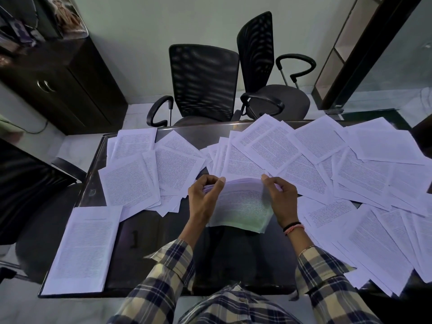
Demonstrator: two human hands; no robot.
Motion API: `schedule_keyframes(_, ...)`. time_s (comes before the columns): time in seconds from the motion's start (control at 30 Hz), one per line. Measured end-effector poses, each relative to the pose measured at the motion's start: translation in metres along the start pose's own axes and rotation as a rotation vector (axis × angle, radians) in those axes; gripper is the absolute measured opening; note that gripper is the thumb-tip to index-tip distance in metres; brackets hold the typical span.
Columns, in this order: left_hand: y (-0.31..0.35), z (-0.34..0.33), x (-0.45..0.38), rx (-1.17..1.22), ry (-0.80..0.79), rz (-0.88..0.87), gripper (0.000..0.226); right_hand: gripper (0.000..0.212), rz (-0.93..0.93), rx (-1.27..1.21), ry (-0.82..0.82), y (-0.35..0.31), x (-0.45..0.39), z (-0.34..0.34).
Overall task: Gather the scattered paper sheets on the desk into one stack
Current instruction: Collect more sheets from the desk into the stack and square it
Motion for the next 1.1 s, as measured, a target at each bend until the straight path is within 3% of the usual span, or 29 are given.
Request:
schedule_keyframes(0.27, -0.005, 0.001, -0.001, 0.004, -0.032, 0.014, 0.014, 0.017, 0.004, 0.003, -0.058, -0.002, 0.001, 0.001)
schedule_keyframes(0.43, -0.023, -0.001, 0.002, 0.058, -0.333, 0.085, 0.044, 0.008, 0.026, 0.116, -0.175, -0.008, 0.000, 0.000)
schedule_keyframes(0.5, -0.041, -0.001, 0.003, -0.088, -0.372, 0.136, 0.041, 0.010, 0.078, 0.259, -0.269, -0.007, -0.001, -0.001)
schedule_keyframes(0.63, -0.059, 0.002, 0.002, -0.394, -0.300, 0.248, 0.033, 0.009, 0.155, 0.507, -0.394, -0.012, -0.010, 0.000)
schedule_keyframes(0.7, -0.045, -0.001, 0.000, -0.450, -0.309, 0.174, 0.025, 0.013, 0.216, 0.735, -0.498, -0.017, -0.017, -0.004)
schedule_keyframes(0.77, -0.025, -0.008, -0.002, -0.546, -0.329, -0.033, 0.023, 0.025, 0.297, 0.880, -0.590, -0.022, -0.020, -0.014)
schedule_keyframes(0.87, 0.005, -0.019, -0.003, -0.686, -0.363, -0.328, 0.018, 0.021, 0.352, 0.815, -0.676, -0.027, -0.022, -0.031)
schedule_keyframes(0.93, 0.007, -0.015, -0.011, -0.712, -0.412, -0.319, 0.018, 0.010, 0.365, 0.716, -0.630, -0.026, -0.025, -0.031)
schedule_keyframes(1.0, -0.005, -0.002, -0.019, -0.826, -0.493, -0.231, 0.016, 0.016, 0.332, 0.619, -0.515, -0.017, -0.030, -0.014)
schedule_keyframes(1.1, -0.024, 0.025, -0.024, -1.061, -0.467, -0.173, 0.012, 0.018, 0.143, 0.465, -0.316, 0.015, -0.034, 0.021)
Point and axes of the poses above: each hand's wrist, its own x-axis away from the middle knuckle, its own z-axis out of the back of the hand, y = z × x, the point moved 5 cm from there along -x, towards the middle knuckle, and after that the axes turned 10 degrees about -x, right-handed, at the moved point
